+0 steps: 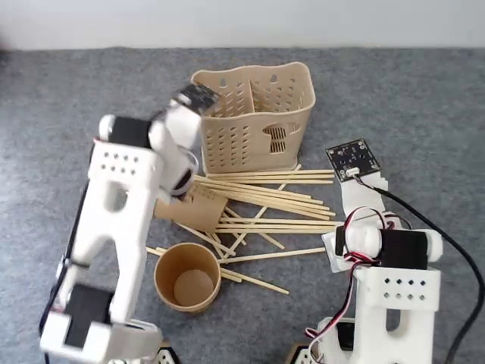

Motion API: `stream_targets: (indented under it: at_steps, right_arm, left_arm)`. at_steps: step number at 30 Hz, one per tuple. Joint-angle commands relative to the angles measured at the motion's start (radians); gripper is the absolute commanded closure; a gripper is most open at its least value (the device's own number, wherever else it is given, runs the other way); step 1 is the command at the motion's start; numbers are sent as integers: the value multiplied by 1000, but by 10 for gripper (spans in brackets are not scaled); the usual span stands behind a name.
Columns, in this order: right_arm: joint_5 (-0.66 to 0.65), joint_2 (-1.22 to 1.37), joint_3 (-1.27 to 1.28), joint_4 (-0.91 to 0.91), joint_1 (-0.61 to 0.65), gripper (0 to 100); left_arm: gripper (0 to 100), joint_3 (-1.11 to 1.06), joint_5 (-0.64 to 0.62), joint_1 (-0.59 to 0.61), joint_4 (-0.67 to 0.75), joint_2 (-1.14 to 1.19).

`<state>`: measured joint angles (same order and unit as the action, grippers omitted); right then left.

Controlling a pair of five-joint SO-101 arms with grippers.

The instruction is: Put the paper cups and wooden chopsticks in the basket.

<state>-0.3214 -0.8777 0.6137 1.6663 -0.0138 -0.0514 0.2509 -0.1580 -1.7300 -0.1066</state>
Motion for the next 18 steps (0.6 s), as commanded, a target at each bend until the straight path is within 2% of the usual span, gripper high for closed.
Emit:
stream_targets:
  at_steps: [1, 3, 6, 12, 18]
  right_arm:
    - [-3, -16, -8, -15, 2, 929]
    - [-3, -16, -8, -15, 2, 929]
    - [-3, -16, -8, -8, 1, 929]
    - [-3, -16, -8, -5, 1, 929]
    - [-3, -16, -8, -5, 1, 929]
  left_arm:
    - [945, -130, 3, -106, -5, -196]
    - [945, -199, -21, -138, 31, -284]
    - [942, -263, -63, -104, 109, -404]
    - [942, -285, -25, 95, 241, -545]
    - [942, -358, 20, 258, 397, -468]
